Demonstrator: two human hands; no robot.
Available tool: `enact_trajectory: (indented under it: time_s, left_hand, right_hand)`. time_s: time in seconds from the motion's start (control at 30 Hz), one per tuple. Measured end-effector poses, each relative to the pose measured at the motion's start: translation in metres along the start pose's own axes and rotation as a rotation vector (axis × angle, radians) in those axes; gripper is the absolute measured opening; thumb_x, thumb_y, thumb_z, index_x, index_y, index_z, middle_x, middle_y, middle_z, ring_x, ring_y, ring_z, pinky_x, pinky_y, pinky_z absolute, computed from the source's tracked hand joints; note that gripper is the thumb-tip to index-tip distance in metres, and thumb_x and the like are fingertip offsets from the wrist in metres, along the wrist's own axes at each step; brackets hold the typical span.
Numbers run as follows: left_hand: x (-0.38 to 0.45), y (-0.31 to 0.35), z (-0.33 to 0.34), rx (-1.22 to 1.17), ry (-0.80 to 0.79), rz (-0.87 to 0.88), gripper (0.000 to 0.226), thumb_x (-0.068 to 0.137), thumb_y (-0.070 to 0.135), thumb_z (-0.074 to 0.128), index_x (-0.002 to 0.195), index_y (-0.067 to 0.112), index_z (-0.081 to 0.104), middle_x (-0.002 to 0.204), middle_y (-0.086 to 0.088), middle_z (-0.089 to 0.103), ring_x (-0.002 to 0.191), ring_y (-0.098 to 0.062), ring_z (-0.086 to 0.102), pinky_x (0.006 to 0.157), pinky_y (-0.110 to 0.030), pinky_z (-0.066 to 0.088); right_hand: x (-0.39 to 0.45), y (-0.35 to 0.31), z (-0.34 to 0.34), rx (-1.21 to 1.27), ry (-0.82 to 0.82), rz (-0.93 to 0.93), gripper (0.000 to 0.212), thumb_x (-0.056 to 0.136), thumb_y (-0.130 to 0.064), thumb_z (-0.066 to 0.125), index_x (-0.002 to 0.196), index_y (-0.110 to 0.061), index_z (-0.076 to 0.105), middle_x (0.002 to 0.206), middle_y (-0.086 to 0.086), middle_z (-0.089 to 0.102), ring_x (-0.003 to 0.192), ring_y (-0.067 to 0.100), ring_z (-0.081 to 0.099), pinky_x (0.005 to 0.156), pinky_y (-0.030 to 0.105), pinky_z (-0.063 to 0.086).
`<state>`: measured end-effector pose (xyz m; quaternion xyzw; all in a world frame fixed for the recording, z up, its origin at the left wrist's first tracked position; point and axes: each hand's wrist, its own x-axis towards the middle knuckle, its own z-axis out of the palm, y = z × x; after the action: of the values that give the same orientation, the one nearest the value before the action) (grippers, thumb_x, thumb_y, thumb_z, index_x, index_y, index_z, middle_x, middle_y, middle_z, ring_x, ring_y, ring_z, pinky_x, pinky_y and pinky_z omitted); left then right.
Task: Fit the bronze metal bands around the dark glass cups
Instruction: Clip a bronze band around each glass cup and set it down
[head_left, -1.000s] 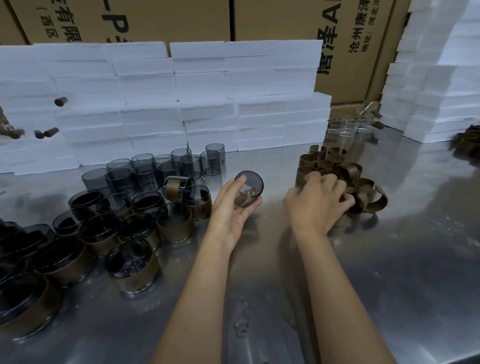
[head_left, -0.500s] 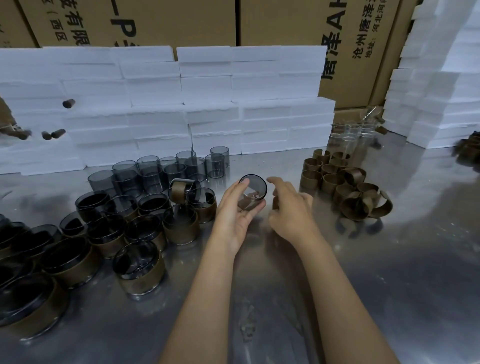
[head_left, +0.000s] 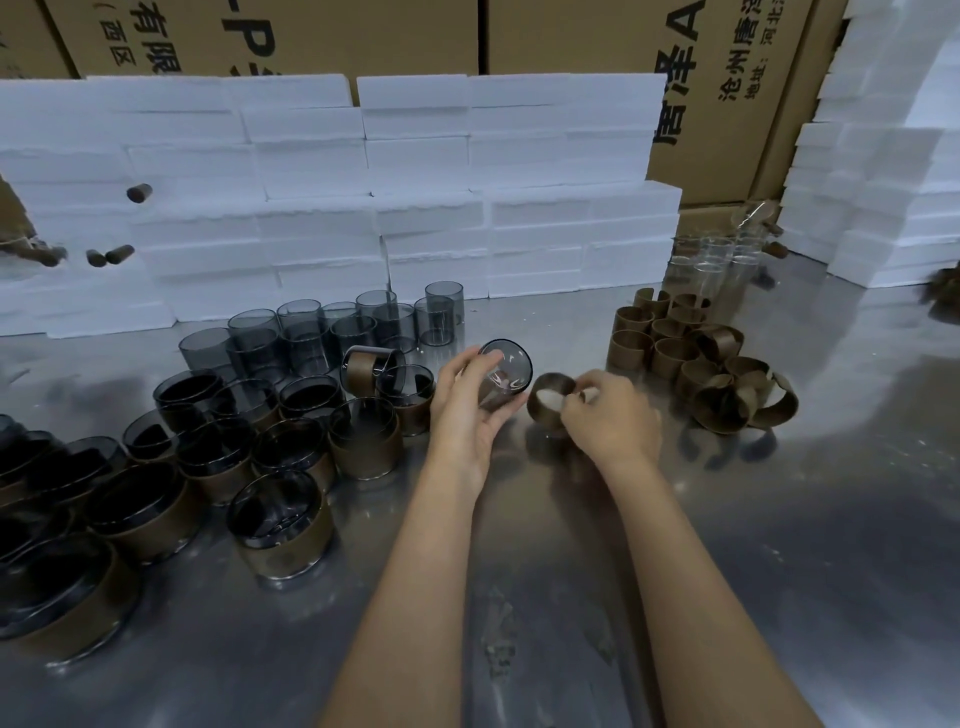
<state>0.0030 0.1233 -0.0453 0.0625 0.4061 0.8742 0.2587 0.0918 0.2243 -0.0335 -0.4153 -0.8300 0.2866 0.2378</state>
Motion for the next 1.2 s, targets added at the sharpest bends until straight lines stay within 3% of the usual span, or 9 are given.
enact_trajectory:
  time_s: [0.1,0.23,0.33,0.43,0.57,0.67,0.8,1.0,1.2]
  left_hand:
    - [0.002,-0.001,-0.003,0.053,0.019,0.068,0.024,0.092,0.009,0.070,0.113,0.019,0.066,0.131,-0.018,0.061,0.121,-0.033,0.063,0.075,-0.034,0.062]
    - [0.000,0.000,0.000,0.110,-0.019,0.067,0.034,0.090,0.023,0.076,0.120,0.015,0.063,0.109,-0.010,0.066,0.092,-0.020,0.069,0.073,-0.033,0.060]
    - [-0.002,-0.001,0.003,0.193,-0.125,0.030,0.071,0.076,0.048,0.081,0.130,0.007,0.061,0.105,-0.011,0.064,0.098,-0.023,0.065,0.090,-0.044,0.058]
    - [-0.004,-0.001,0.002,0.204,-0.157,0.009,0.069,0.067,0.047,0.087,0.122,0.013,0.063,0.101,-0.011,0.064,0.097,-0.023,0.065,0.101,-0.050,0.053]
    - [-0.003,-0.001,0.000,0.169,-0.126,0.034,0.056,0.083,0.032,0.083,0.126,0.003,0.061,0.101,-0.008,0.066,0.095,-0.023,0.065,0.081,-0.040,0.061]
    - [-0.002,0.000,0.001,0.121,-0.115,0.042,0.043,0.089,0.031,0.078,0.119,0.004,0.064,0.108,-0.012,0.064,0.104,-0.029,0.066,0.078,-0.036,0.059]
    - [-0.004,-0.001,0.003,0.125,-0.073,0.014,0.036,0.090,0.031,0.077,0.116,0.008,0.068,0.110,-0.021,0.068,0.109,-0.036,0.070,0.079,-0.043,0.062]
    - [-0.006,0.000,0.005,0.119,-0.042,-0.001,0.027,0.089,0.028,0.079,0.105,0.012,0.067,0.105,-0.018,0.061,0.102,-0.031,0.070,0.076,-0.040,0.062]
    - [-0.005,0.000,0.004,0.100,-0.054,-0.005,0.037,0.092,0.028,0.076,0.117,0.004,0.062,0.110,-0.022,0.063,0.102,-0.033,0.071,0.080,-0.042,0.062]
  right_hand:
    - [-0.001,-0.002,-0.002,0.141,0.137,-0.132,0.032,0.098,-0.015,0.052,0.121,-0.026,0.070,0.101,0.012,0.075,0.105,0.037,0.063,0.099,0.041,0.045]
    - [-0.001,-0.010,0.005,0.285,0.119,-0.453,0.031,0.100,-0.010,0.054,0.120,-0.023,0.074,0.098,0.005,0.074,0.094,0.029,0.057,0.086,0.043,0.049]
    - [-0.004,-0.012,0.012,0.162,0.190,-0.634,0.032,0.100,-0.008,0.055,0.120,-0.023,0.074,0.081,0.002,0.061,0.083,0.019,0.042,0.080,0.041,0.044]
    - [-0.003,-0.010,0.012,0.115,0.265,-0.702,0.037,0.097,-0.005,0.055,0.124,-0.023,0.073,0.075,-0.003,0.045,0.081,0.017,0.037,0.078,0.041,0.044]
    - [-0.003,-0.014,0.010,0.244,0.191,-0.524,0.044,0.101,-0.029,0.060,0.145,-0.031,0.057,0.092,-0.005,0.051,0.094,0.013,0.043,0.088,0.031,0.040]
    - [-0.001,-0.018,0.012,0.555,-0.088,-0.156,0.069,0.093,-0.057,0.065,0.153,-0.030,0.043,0.116,-0.004,0.058,0.112,0.013,0.054,0.100,0.033,0.047]
    - [0.000,-0.016,0.016,0.764,-0.458,0.006,0.065,0.089,-0.076,0.053,0.115,-0.021,0.075,0.101,-0.007,0.079,0.102,0.006,0.071,0.106,0.035,0.050]
    - [0.002,-0.016,0.021,0.717,-0.342,-0.050,0.055,0.098,-0.067,0.047,0.092,-0.024,0.080,0.098,-0.007,0.080,0.105,0.011,0.071,0.106,0.043,0.051]
    - [0.000,-0.017,0.022,0.743,-0.277,-0.051,0.045,0.102,-0.059,0.046,0.083,-0.028,0.073,0.098,-0.003,0.078,0.102,0.013,0.070,0.102,0.041,0.053]
